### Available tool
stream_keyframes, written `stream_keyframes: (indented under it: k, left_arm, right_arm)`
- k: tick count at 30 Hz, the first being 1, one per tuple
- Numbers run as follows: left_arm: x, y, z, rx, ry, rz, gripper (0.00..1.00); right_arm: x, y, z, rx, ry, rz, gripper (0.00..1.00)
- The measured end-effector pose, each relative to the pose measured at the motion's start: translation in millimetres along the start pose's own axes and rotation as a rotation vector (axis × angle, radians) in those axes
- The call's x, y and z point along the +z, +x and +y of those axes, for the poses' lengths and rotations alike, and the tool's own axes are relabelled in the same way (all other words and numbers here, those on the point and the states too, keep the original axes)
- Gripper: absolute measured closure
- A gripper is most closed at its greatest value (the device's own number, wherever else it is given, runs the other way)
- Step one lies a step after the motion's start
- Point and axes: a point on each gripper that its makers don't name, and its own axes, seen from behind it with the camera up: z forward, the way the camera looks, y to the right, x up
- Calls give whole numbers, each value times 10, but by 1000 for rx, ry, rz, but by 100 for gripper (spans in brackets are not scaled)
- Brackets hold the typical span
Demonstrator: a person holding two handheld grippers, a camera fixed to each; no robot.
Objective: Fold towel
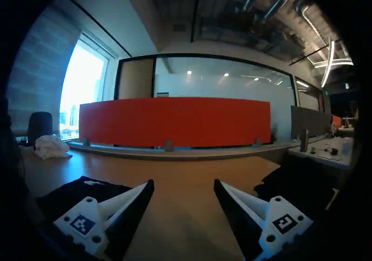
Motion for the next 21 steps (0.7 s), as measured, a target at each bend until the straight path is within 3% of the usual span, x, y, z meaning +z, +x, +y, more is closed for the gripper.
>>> stream_keyframes:
  k: [5, 9, 21]
  left_arm:
    - [14, 10, -11, -16, 4, -5, 4]
    - [24, 144, -8, -38, -4, -10, 3]
    - [-5, 1036, 50, -4, -34, -13, 3]
  right_arm:
    - [-6, -16, 13, -3, -5, -14, 1]
    - [-23, 168, -12, -15, -3, -7, 1]
    - [-45, 962, 28, -26, -22, -4, 1]
